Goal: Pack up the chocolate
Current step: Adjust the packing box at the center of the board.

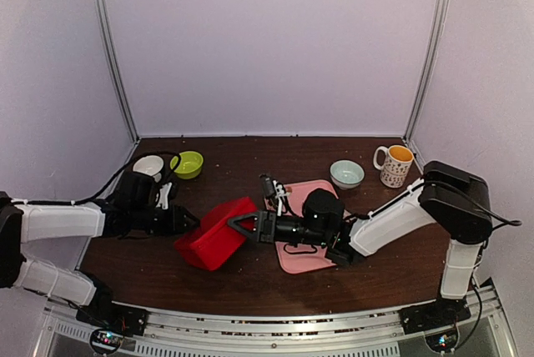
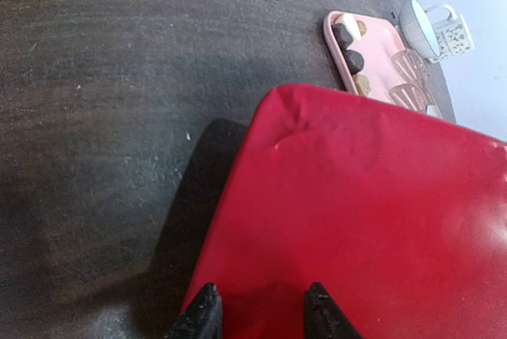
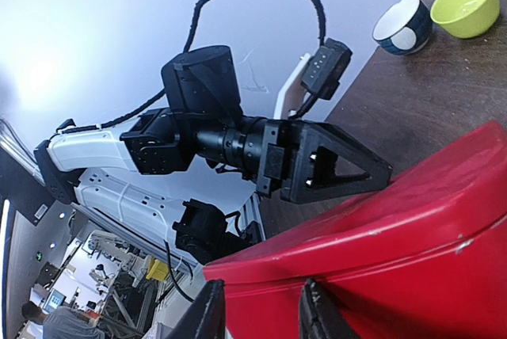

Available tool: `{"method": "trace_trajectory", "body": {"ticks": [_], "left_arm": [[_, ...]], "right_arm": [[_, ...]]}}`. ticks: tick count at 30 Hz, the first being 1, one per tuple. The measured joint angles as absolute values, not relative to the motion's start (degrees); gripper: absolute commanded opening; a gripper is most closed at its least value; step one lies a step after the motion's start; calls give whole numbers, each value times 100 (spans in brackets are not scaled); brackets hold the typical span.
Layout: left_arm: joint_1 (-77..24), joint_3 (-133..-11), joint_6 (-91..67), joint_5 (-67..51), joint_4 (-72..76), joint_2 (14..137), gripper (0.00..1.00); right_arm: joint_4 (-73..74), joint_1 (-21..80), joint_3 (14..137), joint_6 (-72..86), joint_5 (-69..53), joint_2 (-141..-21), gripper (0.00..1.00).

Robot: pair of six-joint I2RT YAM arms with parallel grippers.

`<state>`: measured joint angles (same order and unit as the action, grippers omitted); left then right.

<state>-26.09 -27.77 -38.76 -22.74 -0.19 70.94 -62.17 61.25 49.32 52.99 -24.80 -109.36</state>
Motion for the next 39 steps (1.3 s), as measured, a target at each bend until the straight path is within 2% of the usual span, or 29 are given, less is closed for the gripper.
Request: {"method": "trace_trajectory", "body": {"ticks": [16,26,29,34,39], "left_arm": [[-2818,-2895,-3669,-2318,-134,7072,37],[-2867,-2893,-3669,-2318,-427,7085,37],[-2867,-2893,-3645,-2287,-534,7054,41],[-2873,-2895,-3542,-1949,-978,6449,50],[-2842,-2897,-3514,-1490,-1415,5572,53]], "right_arm": [[-6060,6080,3979,6278,-2427,-10617,28],[-5048,6001,3555,6479,-2322,-10433,29],[-4576,6003,3699,6305,-2285,-10206,36],[-2716,6154,4202,5341,-1739,-9437,56],[-821,6532,4888,4115,-617,-8930,60]]}}
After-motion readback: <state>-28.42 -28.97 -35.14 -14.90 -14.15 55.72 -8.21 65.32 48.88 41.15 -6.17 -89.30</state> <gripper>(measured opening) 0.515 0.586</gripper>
